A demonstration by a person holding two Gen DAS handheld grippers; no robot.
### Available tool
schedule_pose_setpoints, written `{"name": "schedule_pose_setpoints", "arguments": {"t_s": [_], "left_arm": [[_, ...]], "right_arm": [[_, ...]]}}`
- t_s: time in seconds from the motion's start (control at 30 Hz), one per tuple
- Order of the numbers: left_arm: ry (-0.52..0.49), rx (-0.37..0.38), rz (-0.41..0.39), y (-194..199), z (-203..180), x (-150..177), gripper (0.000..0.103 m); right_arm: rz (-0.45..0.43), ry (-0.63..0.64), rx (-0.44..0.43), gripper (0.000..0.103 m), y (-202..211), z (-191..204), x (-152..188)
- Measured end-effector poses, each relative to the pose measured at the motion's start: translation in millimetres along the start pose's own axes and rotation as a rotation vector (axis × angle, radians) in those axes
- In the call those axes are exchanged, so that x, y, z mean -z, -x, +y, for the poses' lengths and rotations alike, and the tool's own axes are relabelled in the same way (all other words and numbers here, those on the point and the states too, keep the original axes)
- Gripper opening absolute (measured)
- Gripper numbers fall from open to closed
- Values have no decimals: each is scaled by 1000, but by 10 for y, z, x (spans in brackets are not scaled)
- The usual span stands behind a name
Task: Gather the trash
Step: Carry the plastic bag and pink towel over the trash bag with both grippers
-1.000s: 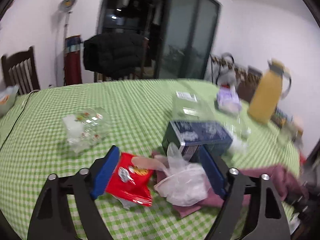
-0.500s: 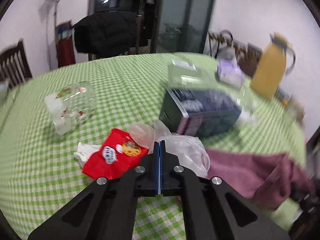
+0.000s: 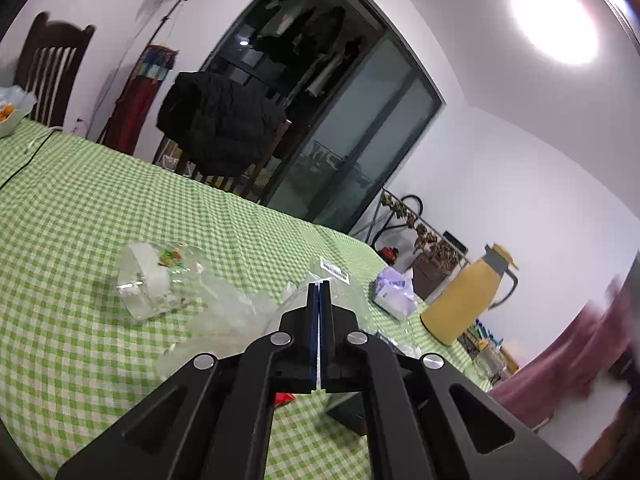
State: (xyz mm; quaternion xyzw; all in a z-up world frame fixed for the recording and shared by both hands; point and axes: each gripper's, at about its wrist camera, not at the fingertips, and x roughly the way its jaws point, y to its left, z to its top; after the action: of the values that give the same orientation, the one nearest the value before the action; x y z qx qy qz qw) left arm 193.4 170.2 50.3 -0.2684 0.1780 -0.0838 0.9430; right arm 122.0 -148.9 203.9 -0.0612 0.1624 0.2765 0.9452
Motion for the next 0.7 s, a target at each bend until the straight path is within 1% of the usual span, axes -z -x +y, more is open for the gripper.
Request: {"name": "schedule_pose_setpoints", "arguments": {"t_s": [0.07,0.13,0.23,0.3,0.33,0.43,0.47,0.6,0.63,0.7], "left_arm": [[-42,-2,-7,13,-87,25,0],[-70,16,-15,35,-161,46,0],[-110,34,-22,81,-302,82,0],[-133,22,10,62,-412,122,0],[-139,32,30,56,-462,140,0],[-164,84,59,16,-648,261,0],[-171,88,79,-13,-706,293,0],[-220,70,203,-166,-1050,423,0],[-227,69,220,-184,-1126,454,0],[-245,70,256,-226,-1293,501,0]], "right_arm": [[-43,20,22,20,234,-70,-113],[-79,30,46,20,452,-202,-174],[-128,42,136,20,849,-444,-176],[-149,34,197,20,1089,-633,-139],[-155,26,252,20,1223,-758,-105],[-135,-13,365,20,1474,-1101,85],[-122,-21,399,20,1538,-1202,160],[-54,-70,533,20,1784,-1639,516],[-37,-104,565,20,1872,-1814,644],[-18,-138,606,20,1977,-2013,801]]}}
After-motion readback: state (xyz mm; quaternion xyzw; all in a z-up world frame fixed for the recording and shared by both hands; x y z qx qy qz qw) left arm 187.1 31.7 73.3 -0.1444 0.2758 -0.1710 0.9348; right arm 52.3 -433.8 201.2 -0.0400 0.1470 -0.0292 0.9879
